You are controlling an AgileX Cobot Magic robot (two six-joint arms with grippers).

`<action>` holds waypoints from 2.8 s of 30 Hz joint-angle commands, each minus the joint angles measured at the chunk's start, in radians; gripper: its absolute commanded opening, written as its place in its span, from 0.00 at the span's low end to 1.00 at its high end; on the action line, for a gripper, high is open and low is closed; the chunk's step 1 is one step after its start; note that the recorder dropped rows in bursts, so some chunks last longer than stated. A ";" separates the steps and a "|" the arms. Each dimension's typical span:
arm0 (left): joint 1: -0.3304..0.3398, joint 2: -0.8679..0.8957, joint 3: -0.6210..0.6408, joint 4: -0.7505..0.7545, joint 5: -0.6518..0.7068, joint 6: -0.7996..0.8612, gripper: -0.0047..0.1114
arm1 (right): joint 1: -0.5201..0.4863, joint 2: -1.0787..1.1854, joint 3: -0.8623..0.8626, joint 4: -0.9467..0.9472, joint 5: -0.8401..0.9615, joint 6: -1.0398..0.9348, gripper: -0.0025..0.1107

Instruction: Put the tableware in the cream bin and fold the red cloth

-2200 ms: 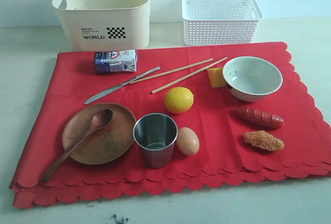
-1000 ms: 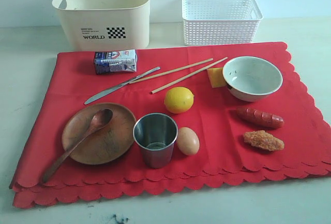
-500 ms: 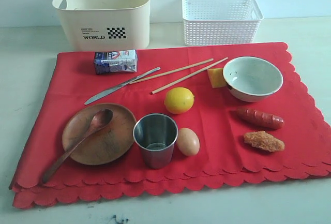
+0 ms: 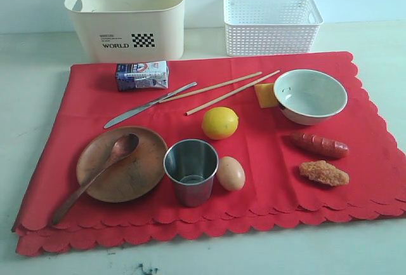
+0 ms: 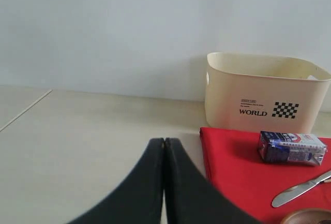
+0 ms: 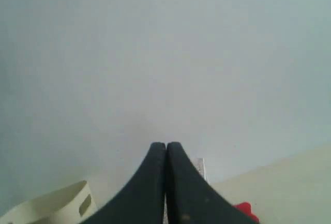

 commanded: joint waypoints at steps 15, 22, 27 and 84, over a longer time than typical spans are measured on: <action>0.001 -0.007 0.002 0.000 -0.003 0.000 0.06 | 0.287 0.761 -0.207 -0.050 0.080 -0.006 0.02; 0.001 -0.007 0.002 0.000 -0.003 0.000 0.06 | 0.442 1.021 -0.332 -0.048 0.119 -0.008 0.02; 0.001 -0.007 0.002 0.000 -0.003 0.000 0.06 | 0.512 1.151 -0.438 -0.048 0.209 -0.026 0.02; 0.001 -0.007 0.002 0.000 -0.003 0.000 0.06 | 0.566 1.948 -1.040 -0.254 0.391 -0.225 0.50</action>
